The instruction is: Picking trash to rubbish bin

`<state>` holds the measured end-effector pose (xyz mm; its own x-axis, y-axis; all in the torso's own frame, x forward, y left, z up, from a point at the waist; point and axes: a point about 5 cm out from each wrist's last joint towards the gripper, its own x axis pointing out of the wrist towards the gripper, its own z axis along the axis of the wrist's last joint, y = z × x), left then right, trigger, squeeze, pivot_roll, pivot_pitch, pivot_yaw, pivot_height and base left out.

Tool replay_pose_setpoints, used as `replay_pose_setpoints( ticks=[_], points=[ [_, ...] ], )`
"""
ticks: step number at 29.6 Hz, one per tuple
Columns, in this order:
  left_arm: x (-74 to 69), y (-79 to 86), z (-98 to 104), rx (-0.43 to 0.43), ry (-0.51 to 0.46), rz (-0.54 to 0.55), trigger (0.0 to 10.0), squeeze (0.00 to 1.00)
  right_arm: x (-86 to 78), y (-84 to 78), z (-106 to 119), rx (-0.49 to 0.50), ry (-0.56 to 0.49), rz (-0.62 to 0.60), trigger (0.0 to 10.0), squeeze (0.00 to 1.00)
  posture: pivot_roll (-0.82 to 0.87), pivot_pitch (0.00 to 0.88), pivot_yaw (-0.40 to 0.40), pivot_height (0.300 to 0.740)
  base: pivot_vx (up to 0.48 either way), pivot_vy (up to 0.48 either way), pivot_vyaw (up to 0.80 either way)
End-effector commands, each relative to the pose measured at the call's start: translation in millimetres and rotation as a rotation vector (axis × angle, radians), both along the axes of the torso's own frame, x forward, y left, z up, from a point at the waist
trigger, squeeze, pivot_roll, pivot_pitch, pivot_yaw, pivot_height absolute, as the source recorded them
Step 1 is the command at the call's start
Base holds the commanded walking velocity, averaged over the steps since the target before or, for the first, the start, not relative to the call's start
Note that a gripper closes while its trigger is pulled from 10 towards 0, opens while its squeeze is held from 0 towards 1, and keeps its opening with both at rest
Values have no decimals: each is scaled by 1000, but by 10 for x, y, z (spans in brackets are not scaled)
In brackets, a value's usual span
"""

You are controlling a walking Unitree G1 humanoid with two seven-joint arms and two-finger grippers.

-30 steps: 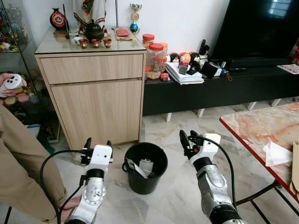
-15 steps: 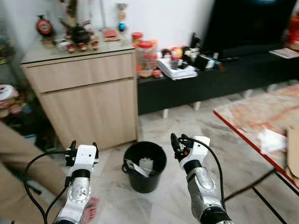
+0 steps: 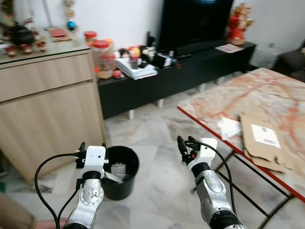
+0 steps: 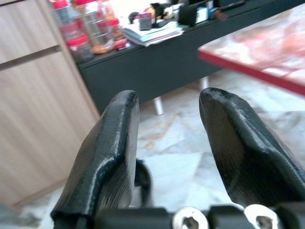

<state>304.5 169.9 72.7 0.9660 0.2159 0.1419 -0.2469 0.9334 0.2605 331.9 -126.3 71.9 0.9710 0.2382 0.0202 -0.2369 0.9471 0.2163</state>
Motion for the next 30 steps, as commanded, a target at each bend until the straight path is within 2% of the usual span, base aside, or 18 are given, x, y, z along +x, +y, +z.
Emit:
replay_pose_setpoints(
  ticks=[1, 6, 12, 15, 18, 26, 30],
  points=[
    [-13, -33, 6, 2, -4, 5, 10000, 0, 39, -47, 69, -16, -19, 2, 10000, 0, -28, 11, -109, 740, 0, -277, -800],
    [-11, -62, 6, 16, -4, -22, 10000, 0, 56, -82, 100, -22, -28, -9, 10000, 0, -36, 13, -110, 740, 0, -48, -800],
    [-36, 9, 26, 17, -6, -4, 10000, 0, 20, 14, 51, -9, -12, 12, 10000, 0, -10, 26, -77, 740, 0, 0, -800],
    [-26, -31, 59, 55, -13, -60, 10000, 0, 3, 107, 56, 17, -21, 18, 10000, 0, -13, 26, -55, 740, 0, 0, -800],
    [-14, -5, 69, 56, -11, -64, 10000, 0, -27, 192, 39, 26, -22, 28, 10000, 0, -10, 16, -30, 740, 0, 0, -800],
    [21, -11, 187, 67, -41, -105, 10000, 0, -52, 243, 9, 45, -10, 15, 10000, 0, 7, 15, -11, 740, 0, 0, -800],
    [6, -12, 160, 67, -31, -113, 10000, 0, -63, 261, 6, 47, -11, 15, 10000, 0, 3, 13, -10, 740, 0, 0, -800]
  ],
)
